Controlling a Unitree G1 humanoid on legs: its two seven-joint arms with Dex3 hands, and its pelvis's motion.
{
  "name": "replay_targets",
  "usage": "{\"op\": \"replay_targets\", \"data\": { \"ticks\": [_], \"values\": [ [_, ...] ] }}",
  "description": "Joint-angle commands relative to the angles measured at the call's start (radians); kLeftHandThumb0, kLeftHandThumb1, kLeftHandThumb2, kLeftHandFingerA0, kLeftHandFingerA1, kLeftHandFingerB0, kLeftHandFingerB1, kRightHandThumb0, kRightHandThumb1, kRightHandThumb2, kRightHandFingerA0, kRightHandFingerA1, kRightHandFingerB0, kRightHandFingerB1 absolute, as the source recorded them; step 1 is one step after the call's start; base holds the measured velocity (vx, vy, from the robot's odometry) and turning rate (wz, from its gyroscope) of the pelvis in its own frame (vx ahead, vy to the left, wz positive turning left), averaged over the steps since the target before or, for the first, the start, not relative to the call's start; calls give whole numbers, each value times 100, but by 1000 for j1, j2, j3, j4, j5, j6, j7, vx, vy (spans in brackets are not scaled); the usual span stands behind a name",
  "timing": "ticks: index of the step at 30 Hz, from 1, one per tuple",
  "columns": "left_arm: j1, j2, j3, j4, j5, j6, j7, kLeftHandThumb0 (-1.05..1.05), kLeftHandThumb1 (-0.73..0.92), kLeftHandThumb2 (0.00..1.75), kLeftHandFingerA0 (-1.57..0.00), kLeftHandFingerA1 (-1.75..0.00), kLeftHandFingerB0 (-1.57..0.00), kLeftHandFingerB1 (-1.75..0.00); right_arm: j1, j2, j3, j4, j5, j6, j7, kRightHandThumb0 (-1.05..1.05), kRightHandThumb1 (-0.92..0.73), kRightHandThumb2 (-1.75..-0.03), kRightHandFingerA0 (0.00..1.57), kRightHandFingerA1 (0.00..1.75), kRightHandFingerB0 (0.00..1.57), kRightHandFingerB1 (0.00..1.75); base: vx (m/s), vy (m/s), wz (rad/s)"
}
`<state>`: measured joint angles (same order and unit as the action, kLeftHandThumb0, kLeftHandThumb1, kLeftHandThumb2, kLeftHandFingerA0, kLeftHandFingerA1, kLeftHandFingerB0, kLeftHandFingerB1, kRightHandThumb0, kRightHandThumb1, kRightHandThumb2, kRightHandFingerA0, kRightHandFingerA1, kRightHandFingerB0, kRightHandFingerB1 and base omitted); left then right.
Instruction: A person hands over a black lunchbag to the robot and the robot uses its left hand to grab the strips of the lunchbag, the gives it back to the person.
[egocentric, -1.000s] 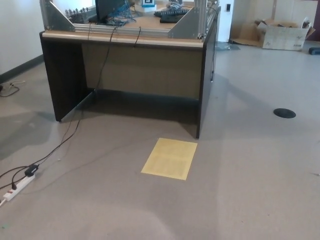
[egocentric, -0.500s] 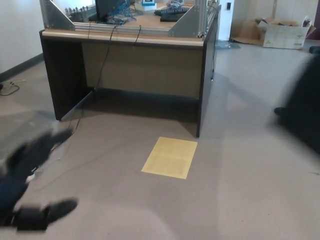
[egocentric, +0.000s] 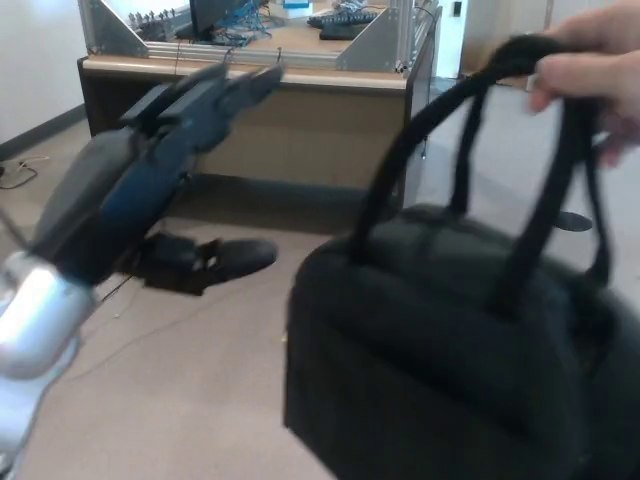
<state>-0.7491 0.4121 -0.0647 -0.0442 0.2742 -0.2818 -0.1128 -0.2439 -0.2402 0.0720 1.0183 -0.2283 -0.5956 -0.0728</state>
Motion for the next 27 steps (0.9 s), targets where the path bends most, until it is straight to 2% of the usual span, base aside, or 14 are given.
{"op": "replay_targets", "data": {
  "ticks": [1,7,8,9,10,15,16,19,20,22,23,24,26,27],
  "values": [
    [-81,-47,-44,-2,79,106,-3,-78,49,88,-4,-16,-8,-22,13,-10,-3,-2,-2,-15,-16,-68,-77,-63,47,42,41,38,0,0,0],
    [-170,-129,-116,10,144,146,11,-78,49,91,0,-15,-10,-22,14,-4,-14,6,17,-30,5,-68,-72,-63,47,43,39,38,0,0,0],
    [-173,-139,-122,9,153,151,16,-79,49,89,-4,-16,-8,-22,16,-5,-14,6,16,-32,5,-68,-72,-63,47,43,39,38,0,0,0],
    [-176,-150,-128,9,159,155,21,-83,62,60,0,-24,-7,-25,17,-5,-14,6,15,-31,6,-67,-72,-63,47,43,39,38,0,0,0],
    [-180,-165,-137,12,163,155,24,-78,48,87,-3,-15,-7,-21,18,-7,-13,6,13,-30,7,-68,-72,-63,47,43,39,38,0,0,0],
    [-217,-190,-162,59,200,137,38,-78,48,87,-3,-15,-8,-21,28,-9,-8,-1,7,-30,9,-67,-73,-63,46,42,38,37,0,0,0],
    [-230,-197,-168,79,213,133,52,-81,61,59,0,-25,-7,-26,29,-9,-8,-2,7,-33,11,-67,-72,-63,47,43,39,38,0,0,0],
    [-264,-211,-179,124,234,131,66,-82,61,60,0,-24,-6,-25,29,-7,-11,-1,14,-35,18,-67,-72,-63,46,43,39,38,0,0,0],
    [-289,-224,-188,158,246,129,80,-78,48,87,-3,-16,-8,-22,26,-7,-11,2,12,-30,17,-68,-72,-63,46,43,39,38,0,0,0],
    [-318,-239,-199,201,262,122,97,-78,48,87,-3,-16,-7,-22,26,-7,-7,3,5,-30,9,-68,-73,-63,46,42,39,38,0,0,0],
    [-339,-250,-211,226,281,123,114,-80,62,59,0,-24,-6,-25,27,-9,-8,2,7,-29,13,-68,-73,-63,46,42,39,38,0,0,0],
    [-364,-278,-229,256,305,129,149,-77,49,84,-5,-26,-10,-26,28,-10,-6,6,4,-29,12,-69,-73,-63,46,42,40,38,0,0,0],
    [-371,-296,-232,279,314,118,184,-77,49,81,-5,-35,-11,-33,30,-10,-6,8,5,-31,13,-69,-73,-63,47,42,40,38,0,0,0],
    [-376,-318,-232,302,328,106,242,-64,54,57,-24,-32,-26,-30,30,-9,-5,9,3,-31,12,-69,-72,-63,47,43,41,38,0,0,0]
  ]
}}
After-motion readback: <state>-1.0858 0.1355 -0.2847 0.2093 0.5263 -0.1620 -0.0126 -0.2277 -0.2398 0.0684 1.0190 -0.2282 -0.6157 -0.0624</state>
